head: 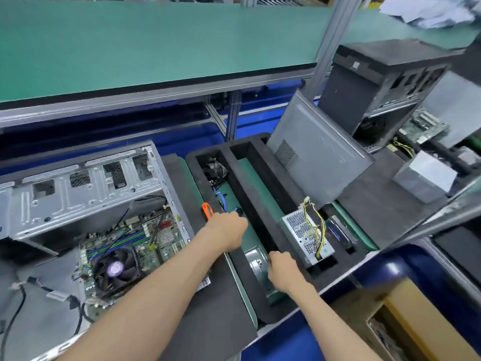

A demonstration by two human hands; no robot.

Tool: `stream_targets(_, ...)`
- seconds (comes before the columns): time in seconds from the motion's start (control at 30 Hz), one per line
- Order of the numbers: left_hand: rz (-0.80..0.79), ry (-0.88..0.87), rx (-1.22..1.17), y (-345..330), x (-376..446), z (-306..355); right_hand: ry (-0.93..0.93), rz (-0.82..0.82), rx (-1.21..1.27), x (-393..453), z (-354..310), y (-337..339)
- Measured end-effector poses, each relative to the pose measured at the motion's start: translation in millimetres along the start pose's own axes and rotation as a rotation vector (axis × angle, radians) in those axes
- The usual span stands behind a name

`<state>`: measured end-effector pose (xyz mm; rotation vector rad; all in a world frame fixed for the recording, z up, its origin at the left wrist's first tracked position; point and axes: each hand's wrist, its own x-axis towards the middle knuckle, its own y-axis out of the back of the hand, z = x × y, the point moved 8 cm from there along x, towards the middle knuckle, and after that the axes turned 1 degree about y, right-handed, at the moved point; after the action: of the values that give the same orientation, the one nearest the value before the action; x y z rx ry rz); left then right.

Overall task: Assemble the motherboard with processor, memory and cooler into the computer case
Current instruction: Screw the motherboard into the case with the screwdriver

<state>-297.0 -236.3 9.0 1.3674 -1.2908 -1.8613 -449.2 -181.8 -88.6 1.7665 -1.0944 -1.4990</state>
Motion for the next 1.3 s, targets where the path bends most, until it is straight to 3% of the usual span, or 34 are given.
stream_targets(0.1,-0.097,0.022,-0.006,-14.5,16.4,-3.8,-0.013,-0.072,-0.109,-2.4,10.3,-29.2)
stream_targets(0.33,-0.193,0.093,-0.123,-39.7,36.6,-24.6,0.006,-0.055,-0.235,13.2,11.5,-47.7)
stream_targets(0.8,-0.177,0.094,-0.299,-40.1,49.4,-27.3,-0.002,0.057,-0.285,18.6,3.2,-49.6)
stream_targets(1.3,-0.198,0.080,-0.341,-41.9,44.7,-24.2,-0.001,0.032,-0.273,16.1,4.4,-52.7)
